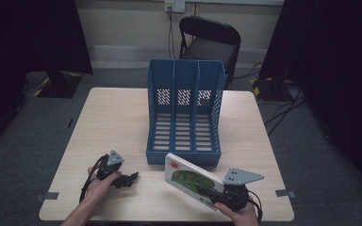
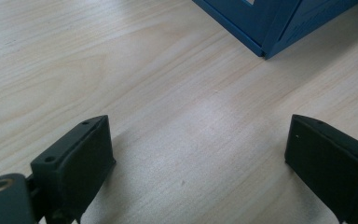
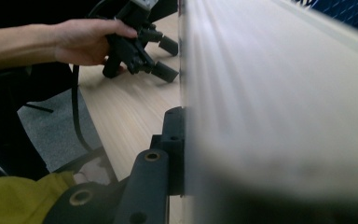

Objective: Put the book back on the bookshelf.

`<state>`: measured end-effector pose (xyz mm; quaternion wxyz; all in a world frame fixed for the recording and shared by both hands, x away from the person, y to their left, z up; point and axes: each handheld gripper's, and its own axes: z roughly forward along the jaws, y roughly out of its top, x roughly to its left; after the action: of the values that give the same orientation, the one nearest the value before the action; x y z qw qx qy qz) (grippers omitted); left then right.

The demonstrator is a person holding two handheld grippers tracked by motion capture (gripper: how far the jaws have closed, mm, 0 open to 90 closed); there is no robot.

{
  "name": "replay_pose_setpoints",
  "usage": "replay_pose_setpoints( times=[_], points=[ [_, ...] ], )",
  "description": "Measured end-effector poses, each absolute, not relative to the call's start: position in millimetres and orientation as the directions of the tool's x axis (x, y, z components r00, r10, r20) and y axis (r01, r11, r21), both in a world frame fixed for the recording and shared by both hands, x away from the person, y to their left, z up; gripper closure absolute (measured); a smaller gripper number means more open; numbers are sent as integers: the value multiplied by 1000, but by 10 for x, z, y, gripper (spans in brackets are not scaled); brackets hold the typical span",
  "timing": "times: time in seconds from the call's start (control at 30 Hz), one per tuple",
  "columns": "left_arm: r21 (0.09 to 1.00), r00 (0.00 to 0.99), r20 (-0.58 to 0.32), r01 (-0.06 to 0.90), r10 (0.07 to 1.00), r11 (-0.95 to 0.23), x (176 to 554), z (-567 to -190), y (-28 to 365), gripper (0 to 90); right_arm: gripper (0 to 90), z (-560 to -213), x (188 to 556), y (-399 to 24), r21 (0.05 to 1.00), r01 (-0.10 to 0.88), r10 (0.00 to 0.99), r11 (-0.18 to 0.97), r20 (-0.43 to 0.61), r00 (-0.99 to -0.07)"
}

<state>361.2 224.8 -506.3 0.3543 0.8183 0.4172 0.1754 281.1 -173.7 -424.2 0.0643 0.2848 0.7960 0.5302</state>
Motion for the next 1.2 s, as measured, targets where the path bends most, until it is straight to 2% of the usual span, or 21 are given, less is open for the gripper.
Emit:
replay_pose_setpoints(
  times=[0.37,0.7,1.0,1.2],
  points=[
    [714,595,-1,563,804,-416,3661,-5069,2246,6,767,-3955,2840,-1828,905,340,533,256,161,-830],
    [714,590,-3,567,808,-411,3654,-5070,2236,2,767,-3802,2948,-1855,921,318,558,225,146,-817],
    [714,590,-2,567,808,-412,3654,-5070,2235,2,767,-3645,3046,-1902,930,305,615,205,120,-779],
    [714,594,-2,564,804,-415,3653,-5070,2226,2,767,-3619,3127,-2011,930,324,681,176,122,-722]
  ],
)
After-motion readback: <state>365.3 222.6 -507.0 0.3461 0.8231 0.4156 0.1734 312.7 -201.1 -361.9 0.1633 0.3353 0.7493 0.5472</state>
